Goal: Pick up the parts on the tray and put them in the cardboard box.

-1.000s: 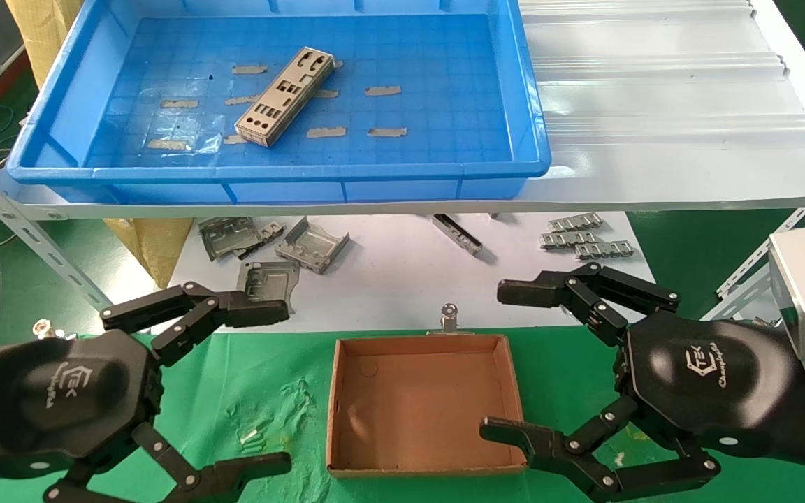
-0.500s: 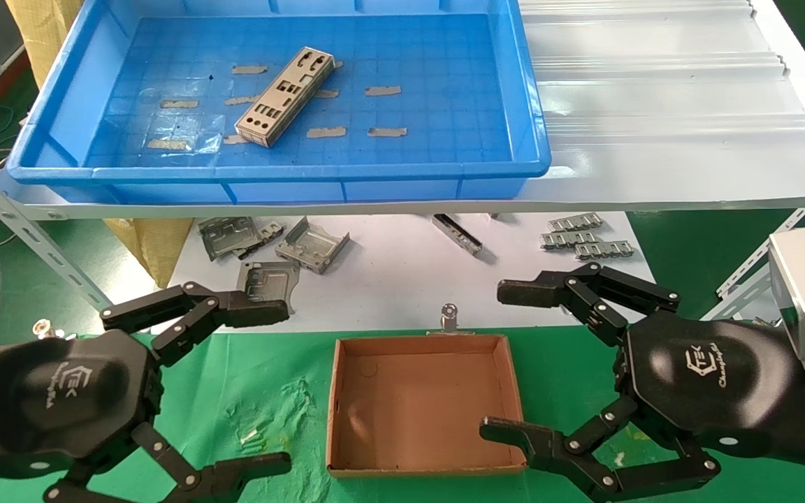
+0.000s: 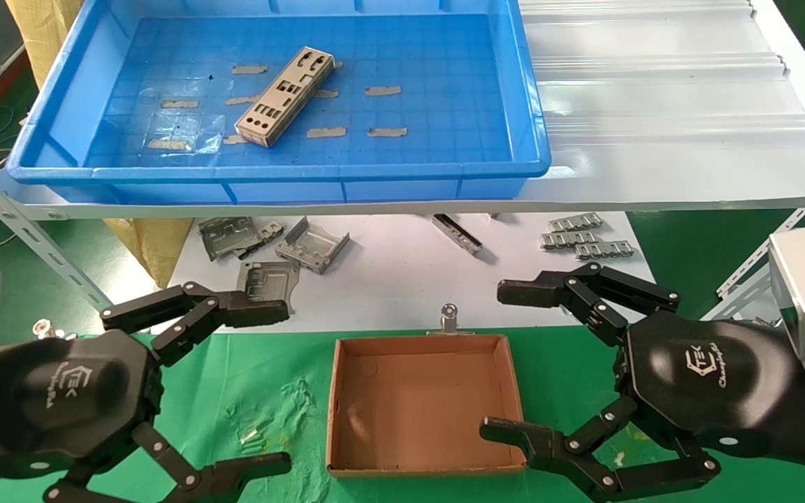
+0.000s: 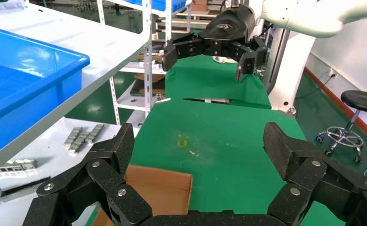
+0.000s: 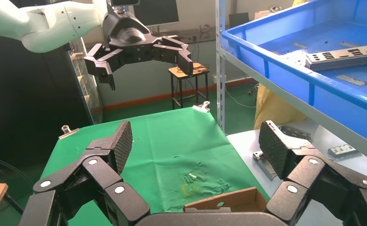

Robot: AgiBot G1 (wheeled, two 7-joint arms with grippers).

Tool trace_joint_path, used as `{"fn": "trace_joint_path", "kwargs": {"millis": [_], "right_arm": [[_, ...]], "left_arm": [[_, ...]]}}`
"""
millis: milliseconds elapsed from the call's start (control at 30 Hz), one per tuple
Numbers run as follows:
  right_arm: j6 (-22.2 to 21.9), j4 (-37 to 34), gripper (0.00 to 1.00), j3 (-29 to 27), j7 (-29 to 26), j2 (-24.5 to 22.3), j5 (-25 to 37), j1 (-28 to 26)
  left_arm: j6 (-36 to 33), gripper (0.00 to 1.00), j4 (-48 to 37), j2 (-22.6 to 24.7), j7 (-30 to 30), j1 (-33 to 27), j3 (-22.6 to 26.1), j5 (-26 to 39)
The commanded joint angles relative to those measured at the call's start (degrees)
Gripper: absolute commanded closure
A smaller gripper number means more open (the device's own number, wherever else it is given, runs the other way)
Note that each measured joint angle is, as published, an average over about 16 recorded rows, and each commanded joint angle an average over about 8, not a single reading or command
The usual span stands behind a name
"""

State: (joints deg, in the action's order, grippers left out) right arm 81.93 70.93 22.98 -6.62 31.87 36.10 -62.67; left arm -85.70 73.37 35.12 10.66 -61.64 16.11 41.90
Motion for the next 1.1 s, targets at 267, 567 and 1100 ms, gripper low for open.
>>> {"fn": "trace_joint_path", "kwargs": {"millis": [267,567,1100], "right_arm": [[0.0,0.0,0.0,0.0,0.0,0.0,0.0,0.0],[0.0,0.0,0.88,0.0,0.0,0.0,0.0,0.0],[0.0,0.0,1.0,0.0,0.0,0.0,0.0,0.0]], "left_arm": [[0.0,0.0,0.0,0.0,0.0,0.0,0.0,0.0],[0.0,0.0,0.0,0.0,0.0,0.0,0.0,0.0],[0.0,0.0,0.0,0.0,0.0,0.0,0.0,0.0]]}}
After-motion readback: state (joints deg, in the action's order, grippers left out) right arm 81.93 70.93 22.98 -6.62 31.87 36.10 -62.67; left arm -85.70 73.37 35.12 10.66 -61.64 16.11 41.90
